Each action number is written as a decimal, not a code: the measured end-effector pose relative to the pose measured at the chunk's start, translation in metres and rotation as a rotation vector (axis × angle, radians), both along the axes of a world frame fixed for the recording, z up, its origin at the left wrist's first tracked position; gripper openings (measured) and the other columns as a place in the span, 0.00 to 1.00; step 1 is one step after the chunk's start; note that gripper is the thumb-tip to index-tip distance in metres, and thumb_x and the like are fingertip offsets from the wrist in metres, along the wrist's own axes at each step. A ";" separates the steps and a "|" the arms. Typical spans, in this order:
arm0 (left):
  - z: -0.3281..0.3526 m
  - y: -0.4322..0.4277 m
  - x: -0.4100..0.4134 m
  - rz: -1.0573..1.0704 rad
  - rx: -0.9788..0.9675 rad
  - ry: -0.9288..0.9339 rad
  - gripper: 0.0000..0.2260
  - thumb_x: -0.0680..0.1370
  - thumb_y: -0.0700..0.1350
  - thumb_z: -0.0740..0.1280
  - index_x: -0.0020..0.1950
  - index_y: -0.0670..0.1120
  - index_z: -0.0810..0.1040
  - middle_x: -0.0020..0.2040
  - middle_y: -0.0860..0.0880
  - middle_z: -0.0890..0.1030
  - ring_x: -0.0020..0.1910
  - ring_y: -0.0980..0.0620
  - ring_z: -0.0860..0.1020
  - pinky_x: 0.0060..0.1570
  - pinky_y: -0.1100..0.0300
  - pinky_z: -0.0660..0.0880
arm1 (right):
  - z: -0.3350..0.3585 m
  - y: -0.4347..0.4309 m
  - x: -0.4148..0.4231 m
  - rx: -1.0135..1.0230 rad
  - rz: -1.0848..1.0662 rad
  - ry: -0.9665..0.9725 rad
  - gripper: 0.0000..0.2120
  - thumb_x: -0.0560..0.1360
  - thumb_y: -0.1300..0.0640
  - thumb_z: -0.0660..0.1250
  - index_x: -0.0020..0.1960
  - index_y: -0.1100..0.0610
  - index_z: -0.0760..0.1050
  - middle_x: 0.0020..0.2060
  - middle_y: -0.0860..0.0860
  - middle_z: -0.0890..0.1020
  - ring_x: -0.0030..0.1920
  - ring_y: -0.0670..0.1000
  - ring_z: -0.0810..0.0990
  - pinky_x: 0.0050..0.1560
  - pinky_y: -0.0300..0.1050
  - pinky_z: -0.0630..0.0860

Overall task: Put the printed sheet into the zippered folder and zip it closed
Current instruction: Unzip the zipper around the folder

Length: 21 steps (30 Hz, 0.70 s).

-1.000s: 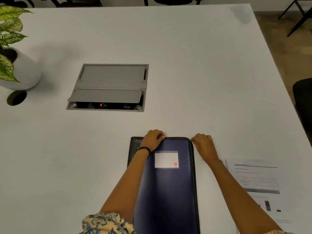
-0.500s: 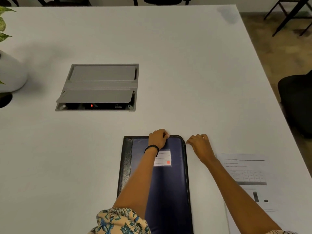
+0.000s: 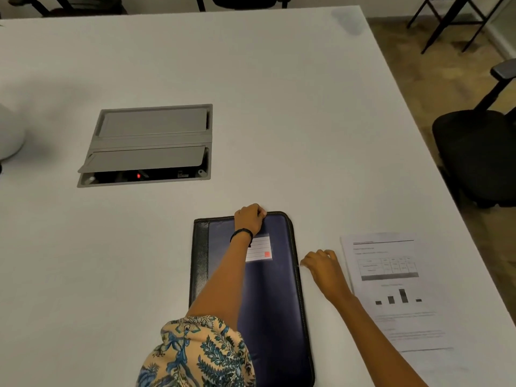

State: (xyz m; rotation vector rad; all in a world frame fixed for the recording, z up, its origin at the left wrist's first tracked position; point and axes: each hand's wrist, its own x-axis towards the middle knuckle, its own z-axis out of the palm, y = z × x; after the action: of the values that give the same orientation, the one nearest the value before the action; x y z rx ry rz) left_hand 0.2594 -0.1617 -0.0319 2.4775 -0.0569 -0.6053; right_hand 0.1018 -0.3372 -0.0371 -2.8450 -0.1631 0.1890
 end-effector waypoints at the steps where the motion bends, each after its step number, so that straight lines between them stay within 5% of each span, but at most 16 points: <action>1: 0.000 0.000 0.000 0.001 0.005 -0.015 0.11 0.81 0.44 0.59 0.55 0.40 0.78 0.56 0.41 0.81 0.57 0.41 0.76 0.61 0.51 0.69 | 0.003 0.003 -0.007 0.002 -0.010 0.008 0.20 0.48 0.68 0.83 0.34 0.50 0.83 0.30 0.45 0.84 0.29 0.46 0.81 0.40 0.44 0.80; 3: 0.001 0.001 -0.002 0.011 0.012 -0.049 0.11 0.80 0.43 0.59 0.54 0.40 0.78 0.56 0.41 0.81 0.57 0.42 0.76 0.61 0.51 0.69 | -0.001 0.006 -0.020 0.004 -0.037 0.053 0.19 0.51 0.68 0.82 0.35 0.50 0.84 0.31 0.46 0.85 0.30 0.46 0.82 0.41 0.45 0.80; 8: 0.005 -0.001 -0.017 -0.062 0.016 -0.118 0.12 0.80 0.41 0.60 0.62 0.42 0.73 0.64 0.42 0.75 0.64 0.43 0.72 0.73 0.47 0.58 | -0.016 0.008 -0.026 0.060 -0.102 0.162 0.14 0.76 0.68 0.62 0.55 0.55 0.80 0.52 0.54 0.83 0.52 0.53 0.79 0.62 0.45 0.64; 13: 0.004 0.033 -0.069 -0.272 0.076 -0.185 0.25 0.80 0.43 0.60 0.76 0.47 0.57 0.78 0.45 0.55 0.77 0.45 0.52 0.77 0.43 0.47 | -0.013 0.009 -0.028 0.039 -0.112 0.170 0.14 0.78 0.64 0.59 0.59 0.54 0.77 0.56 0.52 0.81 0.56 0.52 0.77 0.63 0.42 0.62; 21: -0.017 0.057 -0.186 -0.421 0.220 -0.137 0.34 0.76 0.66 0.55 0.76 0.58 0.44 0.75 0.49 0.33 0.73 0.44 0.31 0.69 0.33 0.34 | -0.004 0.016 -0.033 -0.038 -0.143 0.145 0.14 0.79 0.62 0.59 0.60 0.53 0.77 0.56 0.51 0.81 0.55 0.52 0.77 0.63 0.44 0.63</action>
State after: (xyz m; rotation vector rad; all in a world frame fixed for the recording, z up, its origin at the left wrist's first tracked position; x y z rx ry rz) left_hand 0.0737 -0.1043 -0.0492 2.7377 -0.6080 -0.6382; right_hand 0.0684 -0.3210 -0.0410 -2.8526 0.0742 0.3693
